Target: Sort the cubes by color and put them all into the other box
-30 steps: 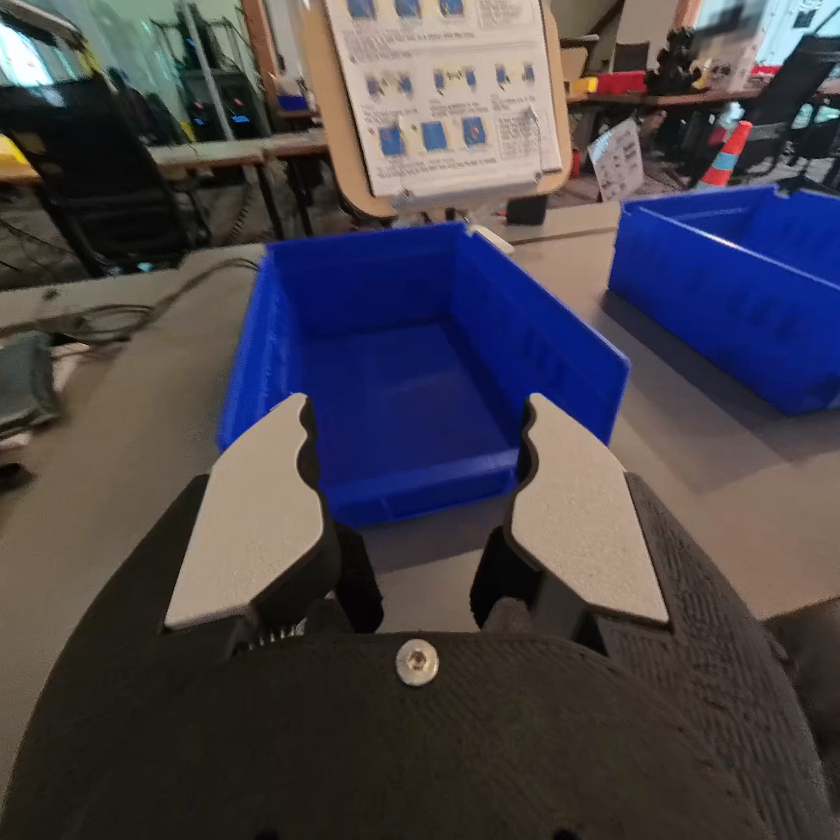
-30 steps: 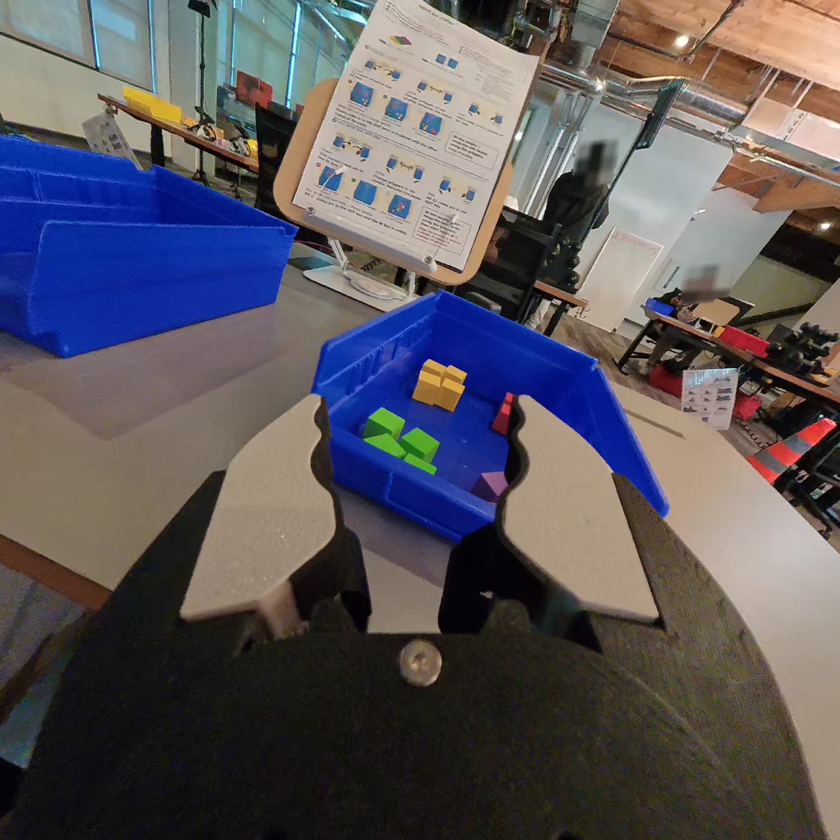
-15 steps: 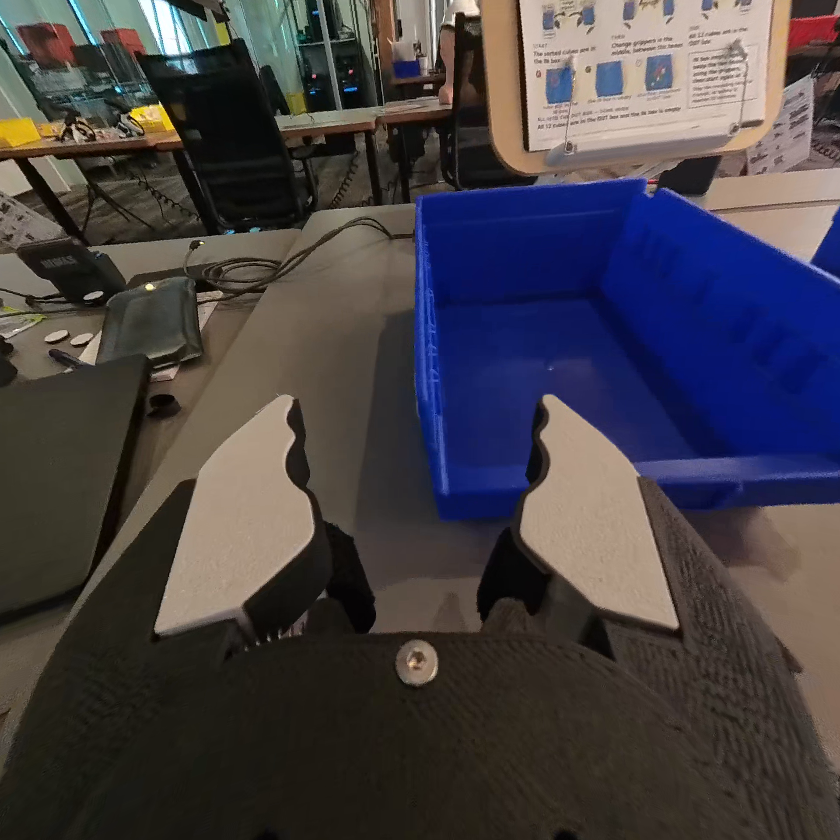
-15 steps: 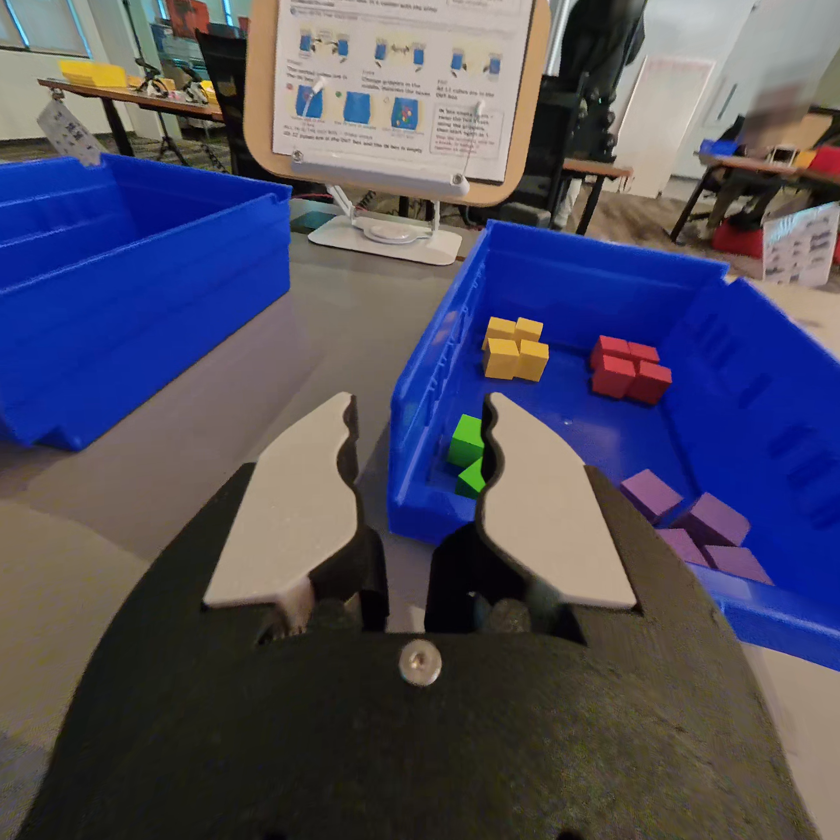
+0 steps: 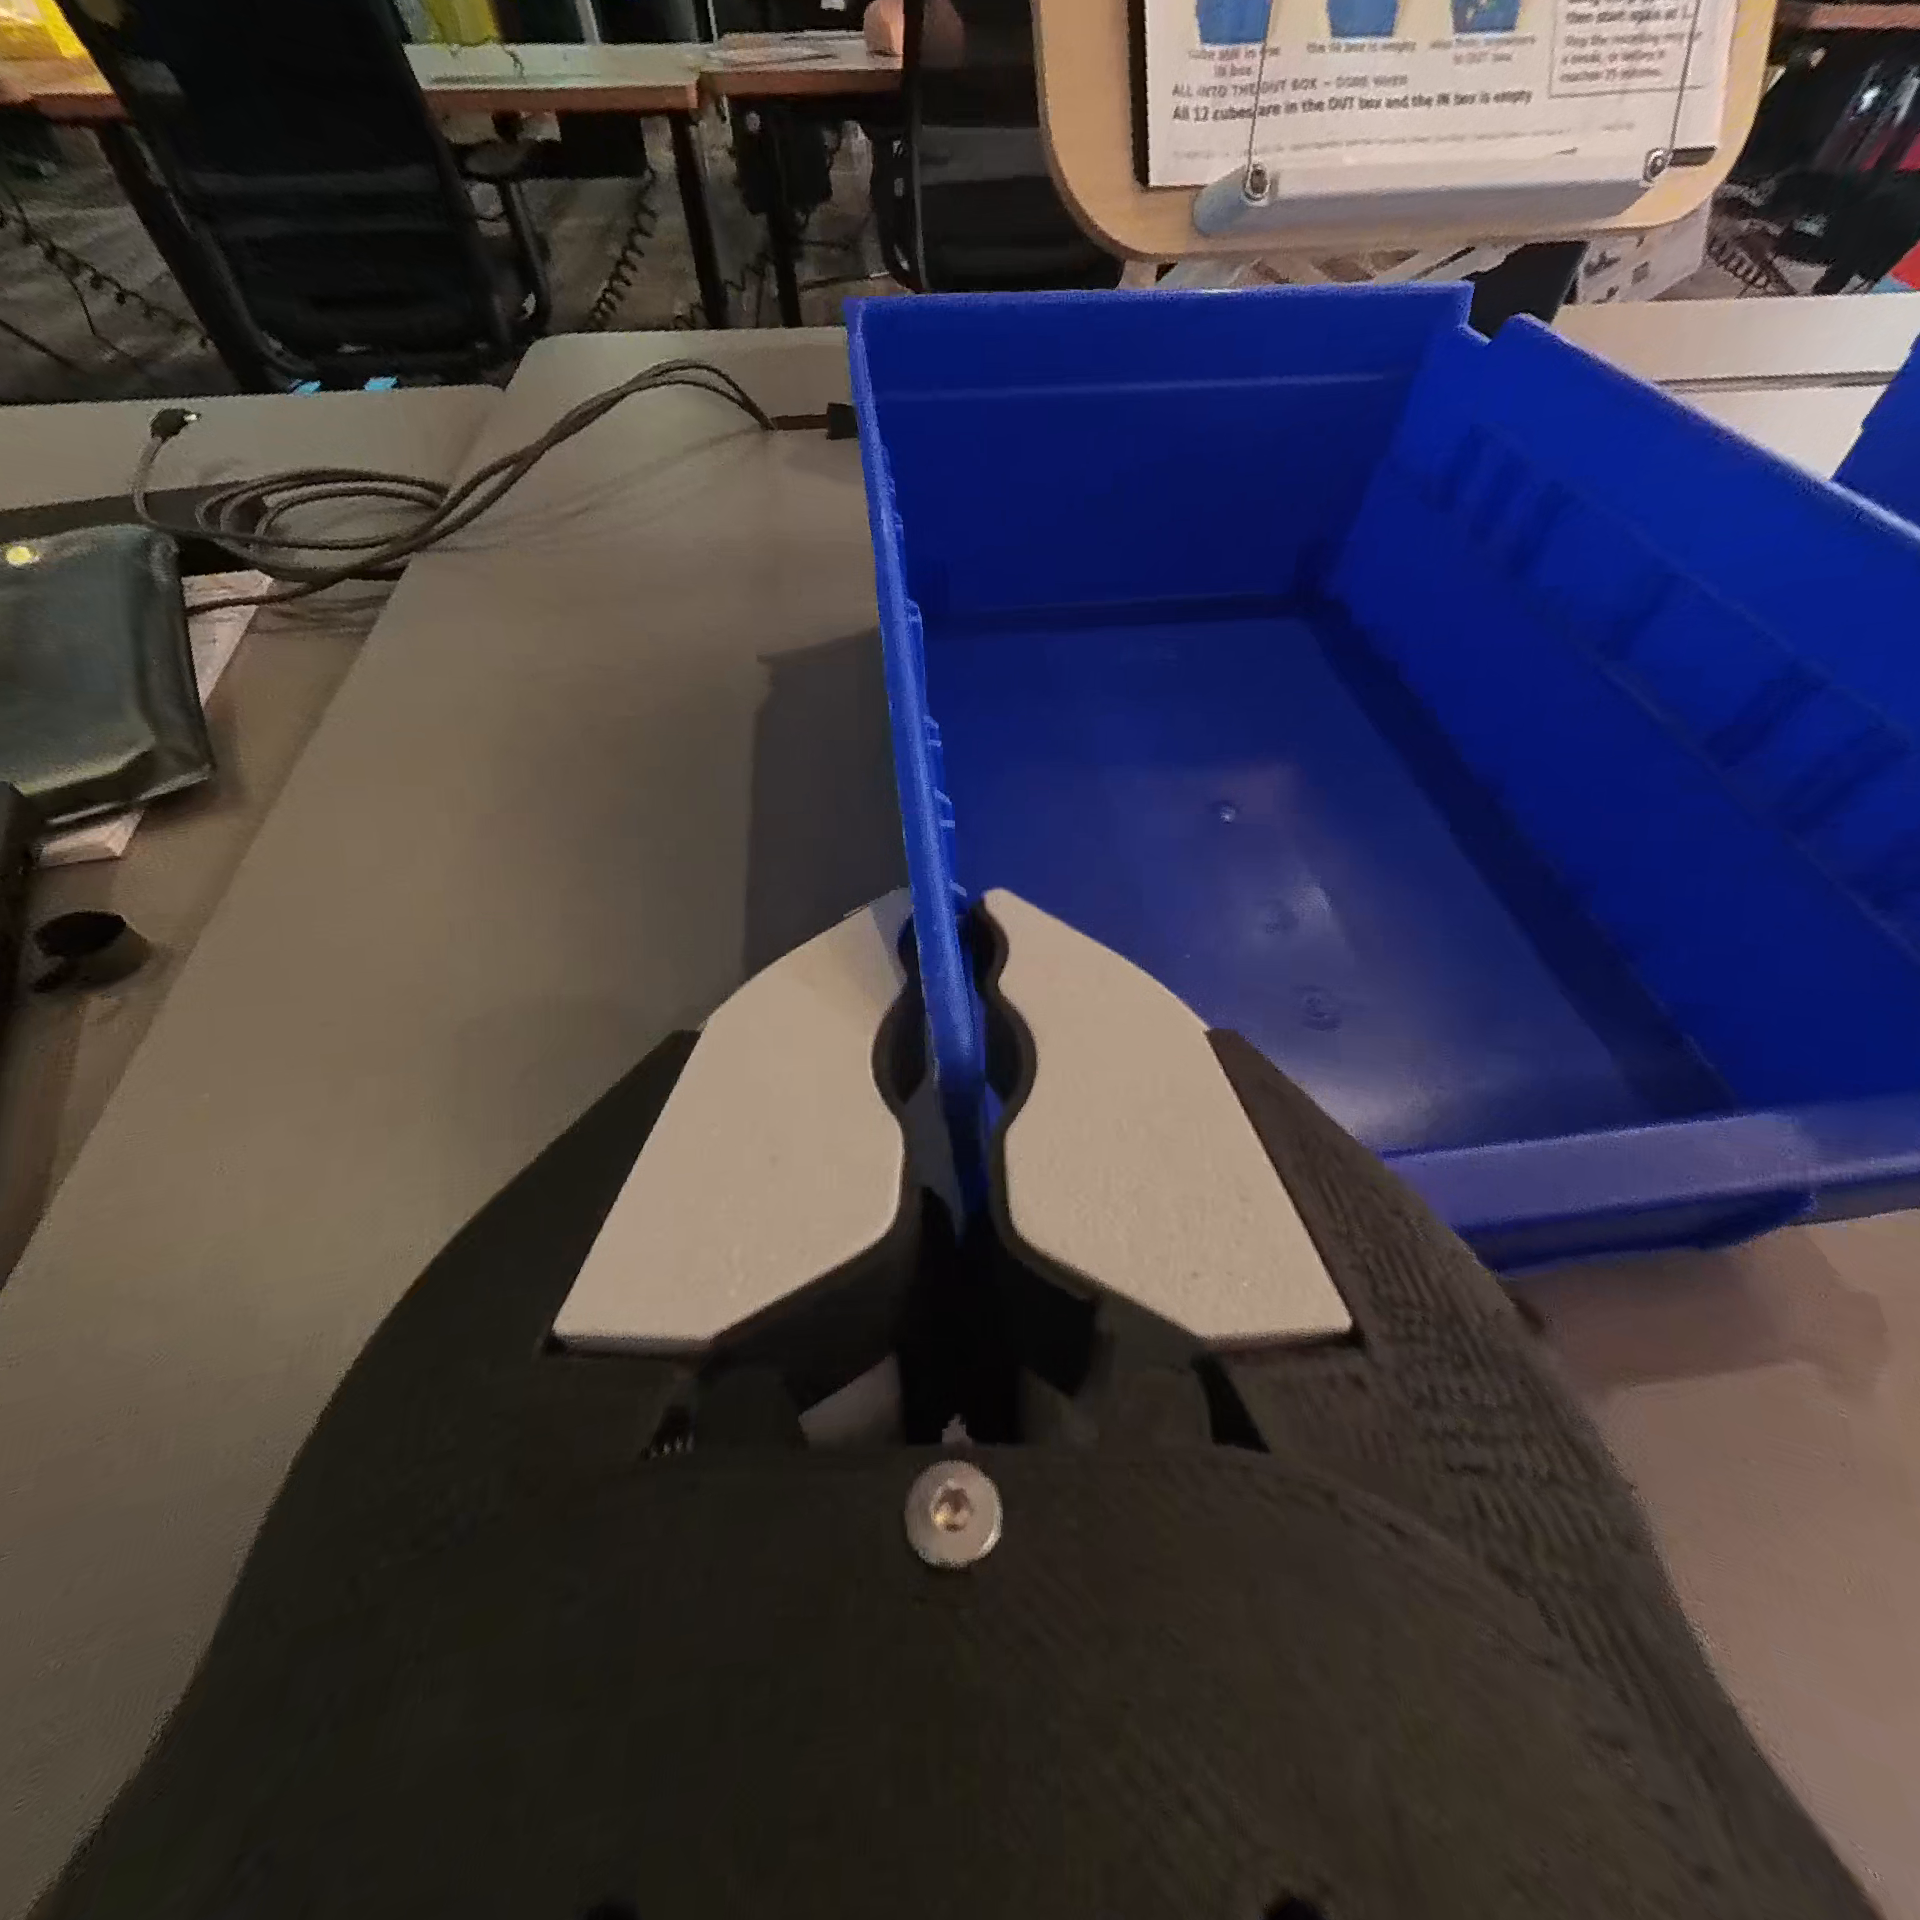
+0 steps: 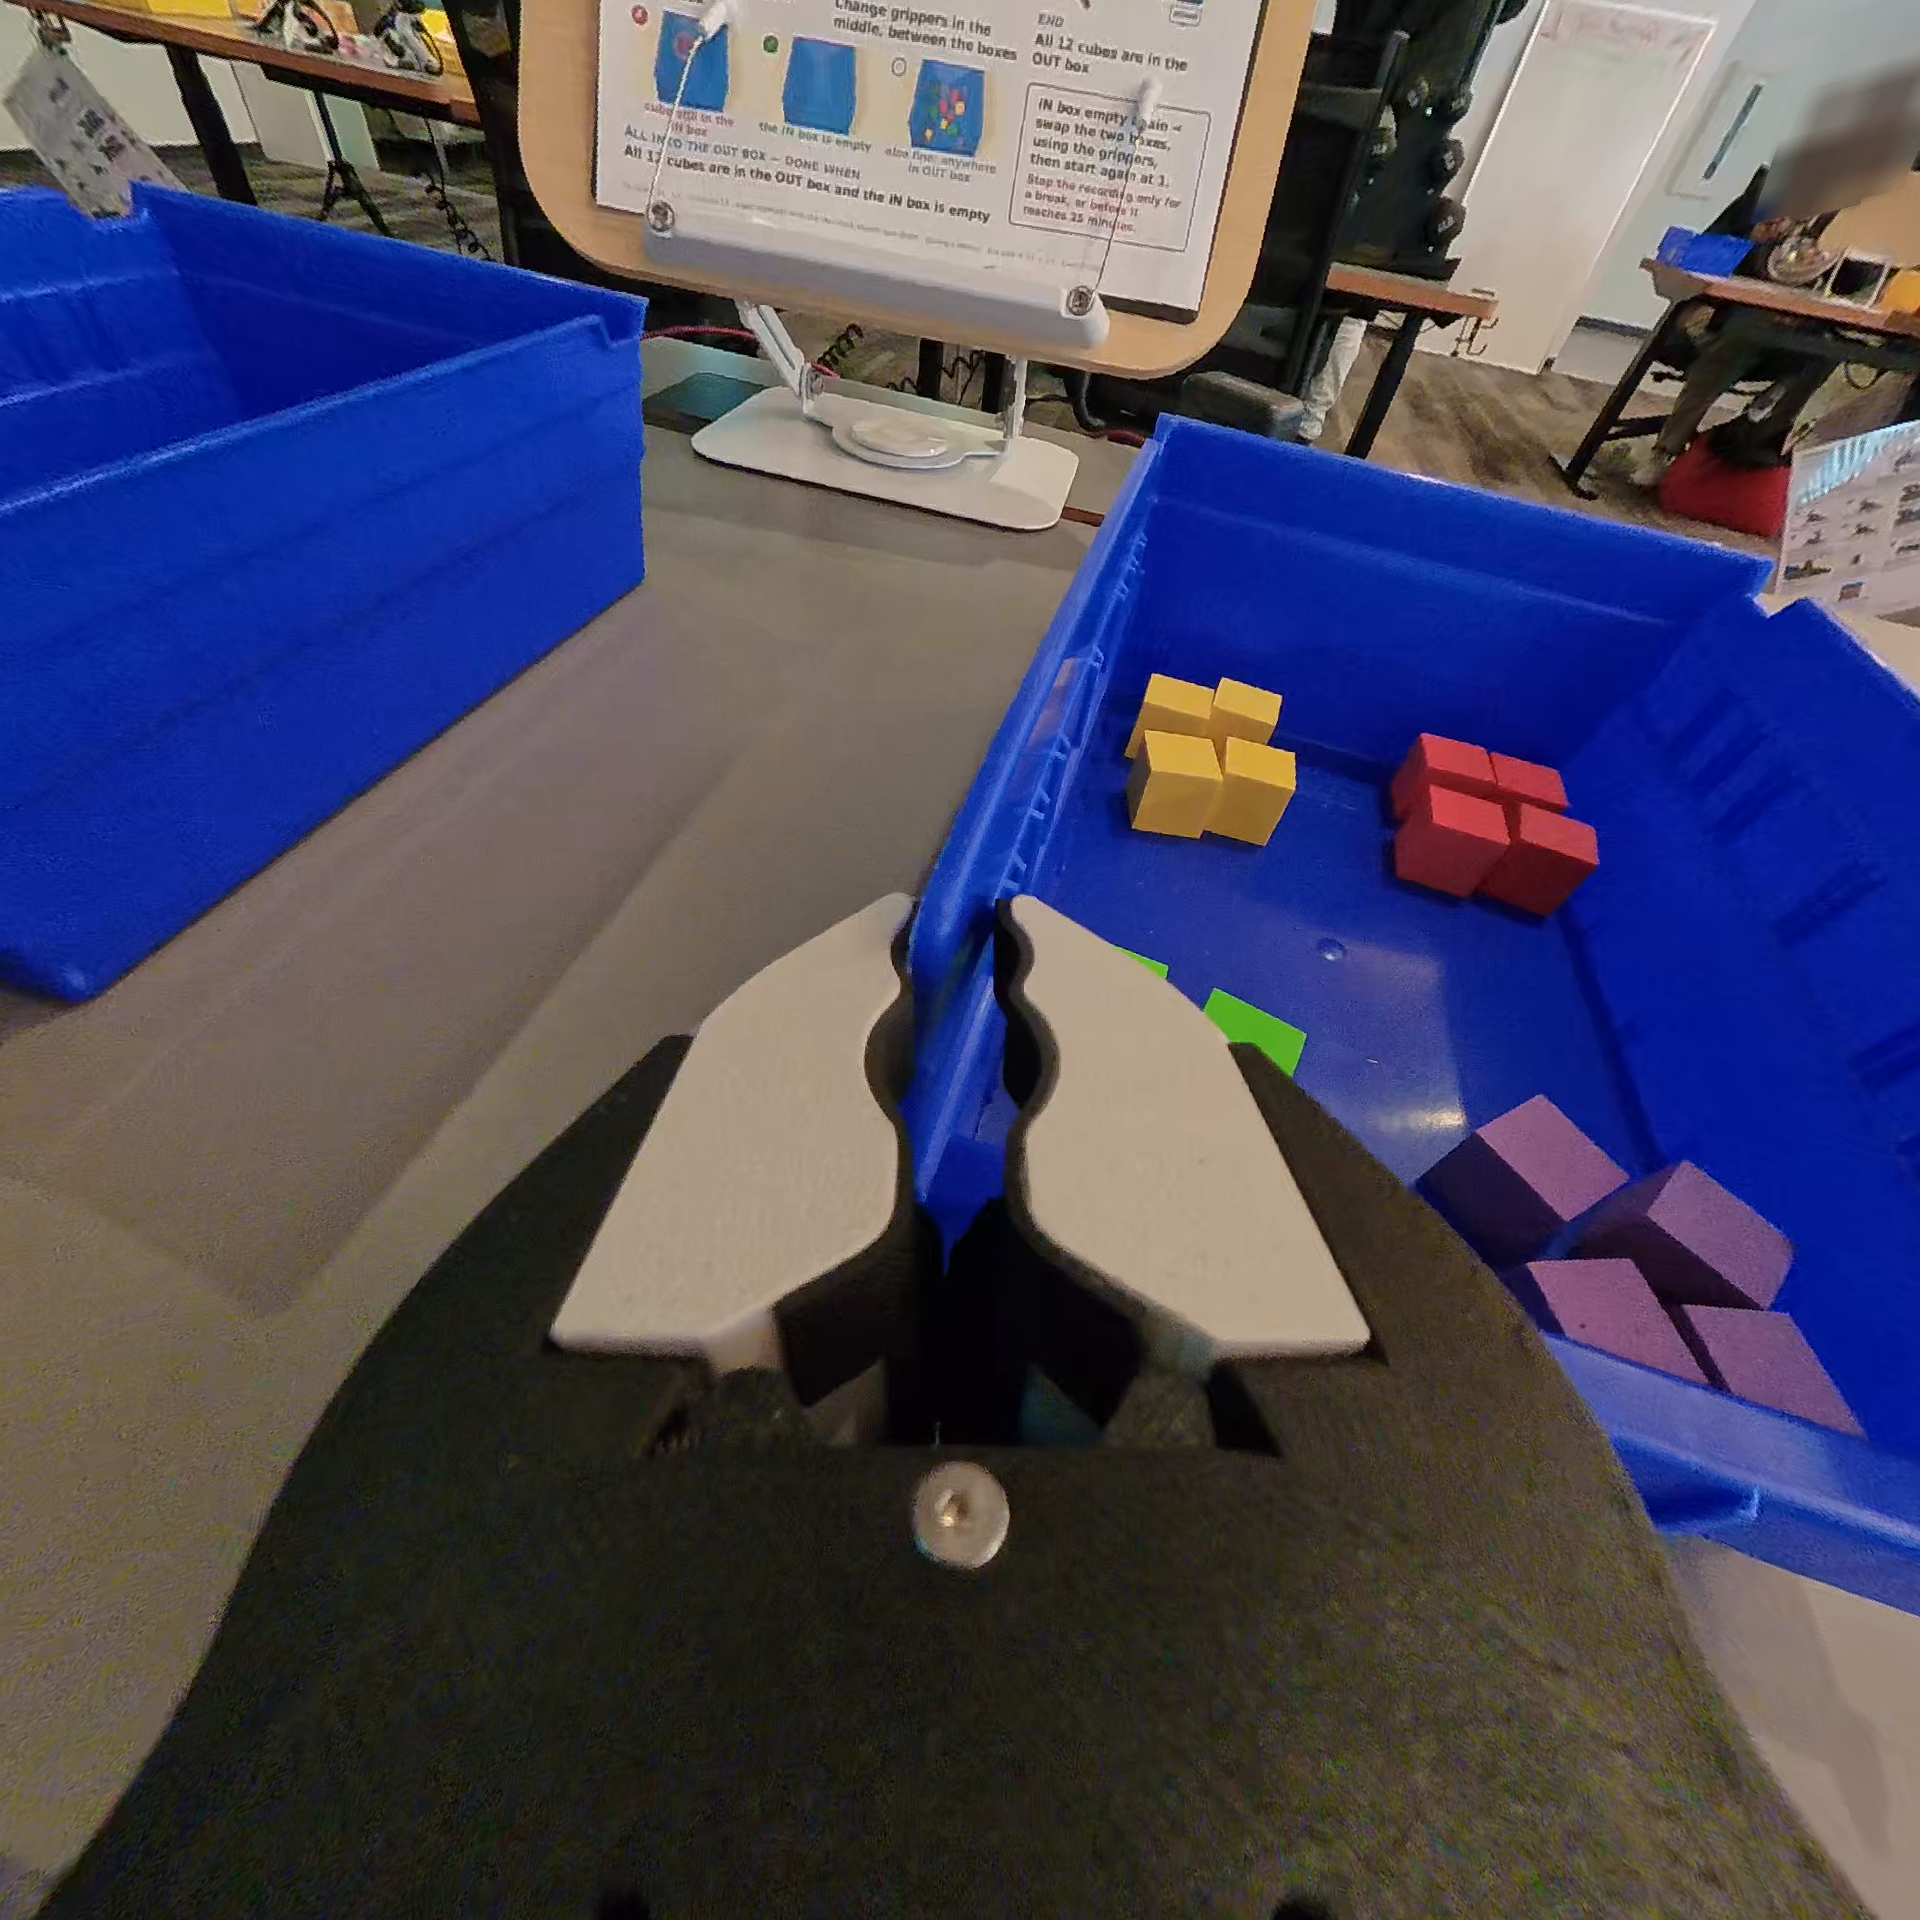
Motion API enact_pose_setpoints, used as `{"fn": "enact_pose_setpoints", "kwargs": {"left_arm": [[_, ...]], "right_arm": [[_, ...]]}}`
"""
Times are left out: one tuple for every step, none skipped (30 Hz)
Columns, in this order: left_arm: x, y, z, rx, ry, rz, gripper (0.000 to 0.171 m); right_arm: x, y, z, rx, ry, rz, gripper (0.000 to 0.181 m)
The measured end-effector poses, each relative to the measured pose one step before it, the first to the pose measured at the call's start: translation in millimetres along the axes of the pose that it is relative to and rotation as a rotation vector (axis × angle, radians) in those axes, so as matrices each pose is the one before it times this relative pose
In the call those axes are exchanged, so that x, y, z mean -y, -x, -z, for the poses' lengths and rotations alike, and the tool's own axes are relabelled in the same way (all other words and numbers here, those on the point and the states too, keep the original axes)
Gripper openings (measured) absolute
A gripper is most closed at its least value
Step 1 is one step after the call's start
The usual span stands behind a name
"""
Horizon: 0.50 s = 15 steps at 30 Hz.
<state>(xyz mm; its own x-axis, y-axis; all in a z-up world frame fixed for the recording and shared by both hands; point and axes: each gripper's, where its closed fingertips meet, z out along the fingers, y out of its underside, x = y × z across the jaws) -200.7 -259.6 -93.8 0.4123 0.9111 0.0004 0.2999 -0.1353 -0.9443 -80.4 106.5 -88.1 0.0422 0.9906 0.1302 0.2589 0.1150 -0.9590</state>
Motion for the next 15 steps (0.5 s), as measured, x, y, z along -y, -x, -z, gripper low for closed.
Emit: {"fn": "enact_pose_setpoints", "kwargs": {"left_arm": [[-0.18,0.04,-0.12,-0.0014,0.00515,-0.0053,0.006],[-0.51,-0.02,0.41,0.0024,0.01375,0.0017,0.006],[-0.62,-0.25,0.99,0.0068,0.01815,0.0047,0.006],[-0.87,-0.72,1.81,0.0087,0.0165,0.0053,0.006],[-1.14,-1.19,2.51,0.009,0.00972,0.008,0.006],[-1.57,-1.13,3.52,0.0116,0.00294,0.0164,0.006],[-1.89,-0.92,4.64,0.0156,-0.00106,0.0248,0.006],[-2.21,-1.0,5.47,0.0175,-0.00261,0.0302,0.006],[-2.5,-1.4,6.0,0.0165,-0.00334,0.0292,0.006],[-2.67,-1.65,6.13,0.0157,-0.00309,0.0201,0.006],[-2.62,-1.38,6.09,0.0174,-0.00179,0.0137,0.006],[-2.64,-1.2,6.02,0.0171,-0.00053,0.0093,0.006],[-2.56,-0.74,5.98,0.0174,-0.00168,0.0123,0.006],[-2.33,-0.4,5.82,0.0178,-0.00501,0.0174,0.006],[-2.38,-0.64,5.81,0.0178,-0.00697,0.0159,0.005]], "right_arm": [[0.04,0.03,-0.14,0.0012,0.0002,0.0145,0.012],[-0.12,0.2,-0.05,-0.0001,0.0042,0.0178,0.011],[0.06,0.7,-0.07,0.0042,0.0056,0.0165,0.011],[0.41,2.23,-0.19,0.0142,0.0045,0.0112,0.011],[0.73,3.84,-0.31,0.0209,0.0016,0.0135,0.011],[1.01,4.63,-0.44,0.0211,0.0012,0.0149,0.011],[1.35,5.09,-0.78,0.0225,-0.0011,0.015,0.01],[1.5,4.4,-1.17,0.0212,-0.002,0.0088,0.01],[1.49,3.58,-1.5,0.021,-0.0028,-0.0002,0.009],[1.29,3.11,-1.78,0.0212,-0.0027,-0.0047,0.008],[1.19,2.77,-1.99,0.0199,-0.0016,-0.0047,0.007],[1.23,3.46,-1.98,0.0229,-0.0011,0.0061,0.007],[1.78,3.21,-1.67,0.0204,-0.0036,0.0176,0.006],[1.72,3.3,-1.82,0.0207,-0.0022,0.0182,0.006],[1.66,3.54,-1.96,0.0248,-0.0005,0.0116,0.005]]}}
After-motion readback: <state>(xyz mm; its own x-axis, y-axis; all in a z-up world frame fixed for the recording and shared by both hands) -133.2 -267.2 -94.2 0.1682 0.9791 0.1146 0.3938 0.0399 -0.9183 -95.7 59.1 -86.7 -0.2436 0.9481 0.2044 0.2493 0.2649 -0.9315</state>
